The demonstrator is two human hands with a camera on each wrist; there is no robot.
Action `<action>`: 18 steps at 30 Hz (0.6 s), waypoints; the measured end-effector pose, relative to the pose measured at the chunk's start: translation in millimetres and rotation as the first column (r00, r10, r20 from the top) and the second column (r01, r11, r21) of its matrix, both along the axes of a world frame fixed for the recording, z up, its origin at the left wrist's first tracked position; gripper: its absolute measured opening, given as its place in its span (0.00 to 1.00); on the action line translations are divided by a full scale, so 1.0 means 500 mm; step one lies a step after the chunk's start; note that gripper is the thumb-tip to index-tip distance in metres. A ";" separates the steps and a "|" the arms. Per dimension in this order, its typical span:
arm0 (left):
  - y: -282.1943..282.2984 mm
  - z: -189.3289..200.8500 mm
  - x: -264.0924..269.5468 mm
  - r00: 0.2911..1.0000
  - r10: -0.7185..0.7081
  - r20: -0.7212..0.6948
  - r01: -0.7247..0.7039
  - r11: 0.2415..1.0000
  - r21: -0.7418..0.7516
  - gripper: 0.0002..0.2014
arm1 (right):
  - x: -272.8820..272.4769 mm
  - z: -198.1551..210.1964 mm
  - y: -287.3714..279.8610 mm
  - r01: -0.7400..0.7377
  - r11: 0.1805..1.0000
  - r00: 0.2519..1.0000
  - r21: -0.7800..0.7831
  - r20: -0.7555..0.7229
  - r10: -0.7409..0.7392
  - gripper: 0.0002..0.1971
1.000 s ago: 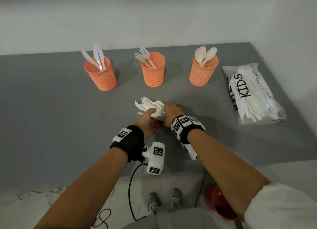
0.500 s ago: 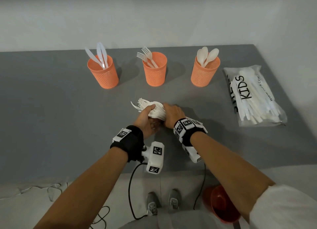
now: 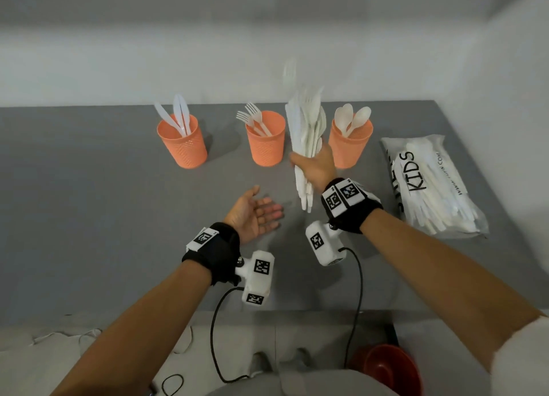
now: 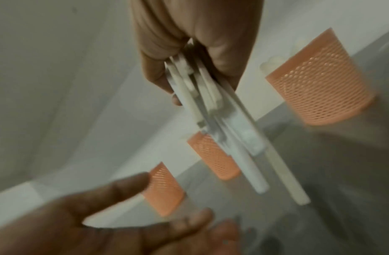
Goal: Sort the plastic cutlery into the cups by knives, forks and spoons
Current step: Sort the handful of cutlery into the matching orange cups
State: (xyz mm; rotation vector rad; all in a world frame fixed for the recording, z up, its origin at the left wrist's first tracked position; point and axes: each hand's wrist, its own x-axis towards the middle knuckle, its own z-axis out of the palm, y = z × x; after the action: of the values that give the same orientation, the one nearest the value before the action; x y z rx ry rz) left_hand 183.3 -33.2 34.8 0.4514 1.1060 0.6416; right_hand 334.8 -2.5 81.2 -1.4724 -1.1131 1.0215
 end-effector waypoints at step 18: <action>0.065 0.053 0.060 0.969 0.000 0.246 -0.014 0.998 0.056 0.21 | -0.068 0.044 -0.011 0.093 0.962 0.957 0.258 -0.291 -0.014 0.20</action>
State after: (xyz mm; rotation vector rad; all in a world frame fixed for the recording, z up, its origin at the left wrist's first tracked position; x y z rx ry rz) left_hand 213.2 -0.6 61.5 0.4053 0.8558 0.7172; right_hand 301.0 -8.0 103.2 -1.0917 -0.9542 0.9671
